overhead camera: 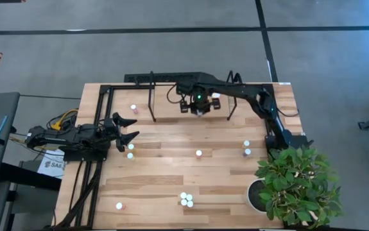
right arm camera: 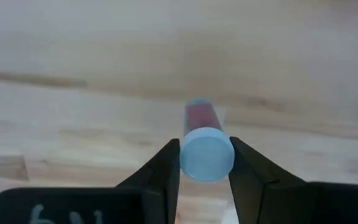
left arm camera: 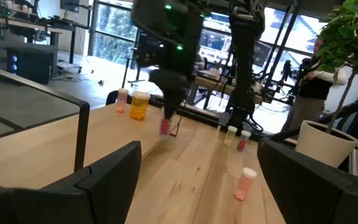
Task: Pick and place medicine bottles onto shelf by color
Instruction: Put the blue pill bottle on the shelf
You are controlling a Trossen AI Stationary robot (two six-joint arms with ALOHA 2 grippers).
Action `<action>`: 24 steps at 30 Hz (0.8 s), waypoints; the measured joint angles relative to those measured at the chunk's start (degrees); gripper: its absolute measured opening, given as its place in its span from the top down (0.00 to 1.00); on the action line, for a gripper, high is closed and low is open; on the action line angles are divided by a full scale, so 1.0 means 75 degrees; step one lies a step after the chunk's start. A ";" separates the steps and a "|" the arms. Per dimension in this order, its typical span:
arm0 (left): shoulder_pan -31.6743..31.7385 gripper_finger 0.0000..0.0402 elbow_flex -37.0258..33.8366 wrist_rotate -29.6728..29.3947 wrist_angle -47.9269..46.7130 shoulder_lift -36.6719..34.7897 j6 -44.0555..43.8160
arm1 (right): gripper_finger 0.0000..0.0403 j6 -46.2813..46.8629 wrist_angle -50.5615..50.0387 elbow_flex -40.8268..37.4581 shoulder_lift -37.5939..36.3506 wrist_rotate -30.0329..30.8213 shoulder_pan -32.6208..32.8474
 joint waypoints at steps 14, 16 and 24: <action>0.0000 0.22 -0.0001 0.0000 -0.0002 0.0000 0.0002 | 0.69 -0.1785 0.0617 0.0000 0.0000 0.0674 -0.0969; 0.0000 0.22 -0.0001 0.0000 -0.0002 0.0000 0.0000 | 0.69 -0.2209 0.0689 0.0000 0.0000 0.0882 -0.0960; 0.0000 0.22 0.0001 0.0000 -0.0002 0.0001 0.0001 | 0.69 -0.3448 0.1131 0.0000 0.0000 0.1467 -0.0997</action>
